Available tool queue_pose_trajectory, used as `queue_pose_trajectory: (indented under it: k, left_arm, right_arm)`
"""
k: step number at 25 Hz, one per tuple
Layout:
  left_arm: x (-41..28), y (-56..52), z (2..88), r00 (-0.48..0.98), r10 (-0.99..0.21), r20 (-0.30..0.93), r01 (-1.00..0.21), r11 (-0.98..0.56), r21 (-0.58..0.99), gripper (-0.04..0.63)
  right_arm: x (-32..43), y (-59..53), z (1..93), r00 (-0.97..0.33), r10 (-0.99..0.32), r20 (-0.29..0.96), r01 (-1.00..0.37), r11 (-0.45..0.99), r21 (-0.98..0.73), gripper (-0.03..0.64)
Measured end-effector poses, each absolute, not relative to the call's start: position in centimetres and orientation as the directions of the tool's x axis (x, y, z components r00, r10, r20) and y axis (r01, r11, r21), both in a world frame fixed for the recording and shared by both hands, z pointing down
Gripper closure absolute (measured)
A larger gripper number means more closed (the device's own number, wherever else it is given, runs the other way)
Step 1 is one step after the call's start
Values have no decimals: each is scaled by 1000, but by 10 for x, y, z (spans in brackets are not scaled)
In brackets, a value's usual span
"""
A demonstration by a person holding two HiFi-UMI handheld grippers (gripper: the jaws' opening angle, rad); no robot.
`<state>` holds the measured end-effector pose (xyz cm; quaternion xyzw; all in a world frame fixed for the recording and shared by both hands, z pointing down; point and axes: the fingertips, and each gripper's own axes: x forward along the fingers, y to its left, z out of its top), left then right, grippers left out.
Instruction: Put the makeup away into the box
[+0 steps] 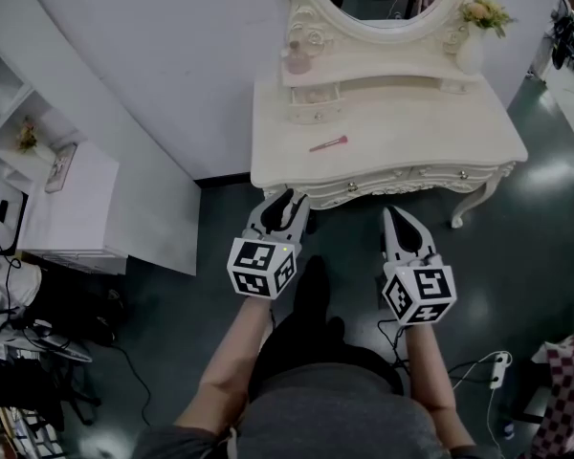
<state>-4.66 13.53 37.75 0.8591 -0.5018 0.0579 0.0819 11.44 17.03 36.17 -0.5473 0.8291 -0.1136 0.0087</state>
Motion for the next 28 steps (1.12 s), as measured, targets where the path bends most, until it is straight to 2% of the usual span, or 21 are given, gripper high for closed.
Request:
queue_pose_trajectory:
  k: [13,28]
  left_arm:
    - [-60,55,407,511,-829,225,-859,-503,99,448]
    - [-63,-71,441,569,-772,282,-821,-550,152,423]
  right_arm:
    - [106,99,364,-366,-922,128,-923,341,-179,612]
    - [113,-21,370,-255,-951,173,-957,222,-187,612]
